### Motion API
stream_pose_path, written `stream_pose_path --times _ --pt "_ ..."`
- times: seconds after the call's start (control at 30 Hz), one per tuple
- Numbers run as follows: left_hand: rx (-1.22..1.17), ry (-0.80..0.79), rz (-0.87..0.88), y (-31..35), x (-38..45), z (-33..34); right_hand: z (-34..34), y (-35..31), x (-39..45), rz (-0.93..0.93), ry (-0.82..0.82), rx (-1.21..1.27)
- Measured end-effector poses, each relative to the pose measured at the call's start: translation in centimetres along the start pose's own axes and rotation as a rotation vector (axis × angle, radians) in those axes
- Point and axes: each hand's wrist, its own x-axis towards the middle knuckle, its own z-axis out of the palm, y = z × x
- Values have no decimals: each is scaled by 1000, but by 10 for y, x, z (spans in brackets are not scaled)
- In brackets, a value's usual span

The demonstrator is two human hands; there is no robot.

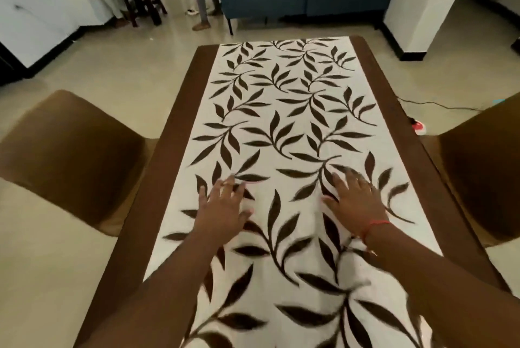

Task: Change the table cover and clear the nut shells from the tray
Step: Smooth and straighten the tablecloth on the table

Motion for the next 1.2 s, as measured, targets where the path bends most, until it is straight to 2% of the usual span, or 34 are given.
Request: stream_pose_path --times 0.27,0.4,0.47,0.6,0.77,1.2 --pt "6 114 -87 -106 217 7 -15 -3 224 94 105 -21" --pt "-17 140 -116 -136 271 4 -30 -5 286 99 169 -34" --pt "-35 112 -165 -156 300 21 -22 -12 326 102 122 -62" --pt "14 118 -182 -174 310 13 -31 -7 342 124 134 -60" --pt "-119 36 -272 -195 316 27 -11 -8 362 113 108 -98" --pt "-114 85 -310 -208 303 33 -9 -13 366 97 102 -128"
